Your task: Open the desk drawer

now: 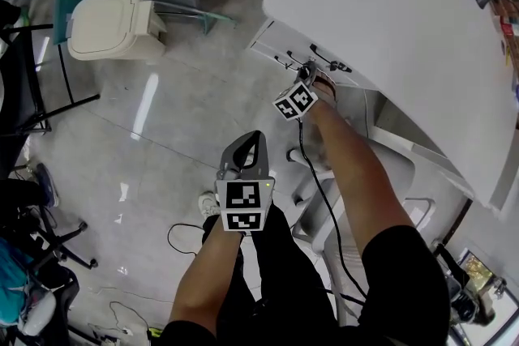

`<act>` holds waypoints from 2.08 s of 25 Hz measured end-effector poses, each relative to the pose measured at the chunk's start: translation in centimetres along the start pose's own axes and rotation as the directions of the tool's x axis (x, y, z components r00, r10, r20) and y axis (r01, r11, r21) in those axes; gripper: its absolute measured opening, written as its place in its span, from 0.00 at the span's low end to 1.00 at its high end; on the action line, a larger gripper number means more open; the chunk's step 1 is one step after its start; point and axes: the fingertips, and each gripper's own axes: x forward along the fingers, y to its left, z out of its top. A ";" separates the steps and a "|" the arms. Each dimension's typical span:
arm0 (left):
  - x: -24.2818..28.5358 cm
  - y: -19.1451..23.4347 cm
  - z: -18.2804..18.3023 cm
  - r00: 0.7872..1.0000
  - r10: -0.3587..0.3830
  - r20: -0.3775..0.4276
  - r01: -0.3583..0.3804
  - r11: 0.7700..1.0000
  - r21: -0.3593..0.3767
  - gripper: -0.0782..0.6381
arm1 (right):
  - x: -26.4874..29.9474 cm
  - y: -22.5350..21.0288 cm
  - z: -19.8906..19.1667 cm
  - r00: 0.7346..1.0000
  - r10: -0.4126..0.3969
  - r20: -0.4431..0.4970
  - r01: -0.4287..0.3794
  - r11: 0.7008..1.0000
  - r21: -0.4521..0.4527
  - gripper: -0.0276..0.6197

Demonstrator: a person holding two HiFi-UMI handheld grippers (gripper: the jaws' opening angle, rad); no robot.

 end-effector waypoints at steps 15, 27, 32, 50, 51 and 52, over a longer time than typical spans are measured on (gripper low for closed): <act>-0.5 -0.1 -2.0 1.000 0.002 -0.011 -0.003 1.000 -0.028 0.11 | -0.8 0.6 -0.2 0.998 -0.068 0.012 0.069 0.990 -0.121 0.05; -2.4 0.6 -3.6 0.999 0.031 -0.033 -0.032 0.999 -0.033 0.11 | -4.2 4.3 -0.9 0.997 -0.080 0.011 0.081 0.988 -0.132 0.05; -3.5 1.2 -4.0 0.999 0.039 -0.023 -0.040 0.998 -0.040 0.11 | -5.3 5.8 -1.1 0.998 -0.069 0.013 0.070 0.989 -0.134 0.05; -6.0 3.1 -4.9 0.997 0.070 -0.018 -0.070 0.997 -0.031 0.11 | -12.5 7.3 -4.4 0.999 -0.005 0.032 -0.012 0.863 0.505 0.04; -6.3 3.1 -4.5 0.997 0.070 -0.010 -0.071 0.997 -0.028 0.11 | -13.9 7.3 -4.8 0.999 0.009 0.045 -0.033 0.822 0.569 0.04; -6.6 3.2 -4.1 0.998 0.070 -0.002 -0.070 0.997 -0.023 0.11 | -15.3 7.1 -5.1 0.998 0.015 0.062 -0.050 0.783 0.620 0.04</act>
